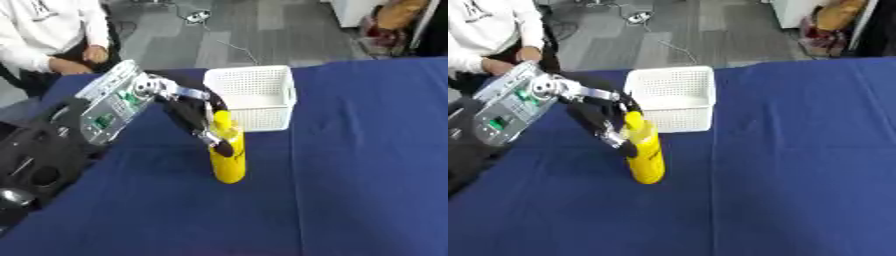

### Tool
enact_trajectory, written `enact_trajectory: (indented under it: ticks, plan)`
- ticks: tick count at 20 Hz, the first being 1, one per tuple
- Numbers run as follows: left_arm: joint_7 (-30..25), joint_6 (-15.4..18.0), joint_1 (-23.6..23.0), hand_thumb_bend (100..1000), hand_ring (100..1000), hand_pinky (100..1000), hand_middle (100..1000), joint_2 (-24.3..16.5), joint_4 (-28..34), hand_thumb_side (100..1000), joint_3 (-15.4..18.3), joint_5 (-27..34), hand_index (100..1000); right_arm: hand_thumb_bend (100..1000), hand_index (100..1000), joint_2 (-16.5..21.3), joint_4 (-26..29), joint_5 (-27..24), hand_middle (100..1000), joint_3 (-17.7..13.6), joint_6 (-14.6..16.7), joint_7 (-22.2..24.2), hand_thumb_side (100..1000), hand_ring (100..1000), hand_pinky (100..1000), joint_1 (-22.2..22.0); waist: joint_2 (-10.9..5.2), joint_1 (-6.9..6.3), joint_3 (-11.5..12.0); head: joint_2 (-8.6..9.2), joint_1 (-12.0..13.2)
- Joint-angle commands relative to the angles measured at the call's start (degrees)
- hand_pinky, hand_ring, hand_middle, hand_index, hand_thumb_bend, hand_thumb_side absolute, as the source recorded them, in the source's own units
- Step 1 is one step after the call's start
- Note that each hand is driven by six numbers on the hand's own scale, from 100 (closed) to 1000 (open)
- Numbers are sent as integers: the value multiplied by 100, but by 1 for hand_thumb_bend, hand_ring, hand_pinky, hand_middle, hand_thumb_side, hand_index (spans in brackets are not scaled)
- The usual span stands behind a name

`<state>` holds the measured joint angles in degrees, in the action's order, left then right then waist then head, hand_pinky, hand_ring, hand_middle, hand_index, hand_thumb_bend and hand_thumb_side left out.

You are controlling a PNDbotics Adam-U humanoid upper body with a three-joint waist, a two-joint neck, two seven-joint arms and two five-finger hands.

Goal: Pick up objects on the table and place them in the box.

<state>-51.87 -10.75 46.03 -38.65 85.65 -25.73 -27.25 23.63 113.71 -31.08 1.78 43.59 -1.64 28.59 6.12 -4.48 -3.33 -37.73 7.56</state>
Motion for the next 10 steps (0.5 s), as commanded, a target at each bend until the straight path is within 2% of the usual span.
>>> enact_trajectory:
  ticks: [1,10]
  plan:
    - [-10,39,166,836,740,708,875,-92,9,737,113,-48,953,100,451,23,88,-21,320,-23,-2,31,849,255,182,99,-45,39,-2,98,64]
    - [-10,39,278,786,733,693,873,-76,-61,730,210,-142,958,100,451,-4,88,-36,319,-25,7,52,846,254,183,142,35,72,-20,151,105]
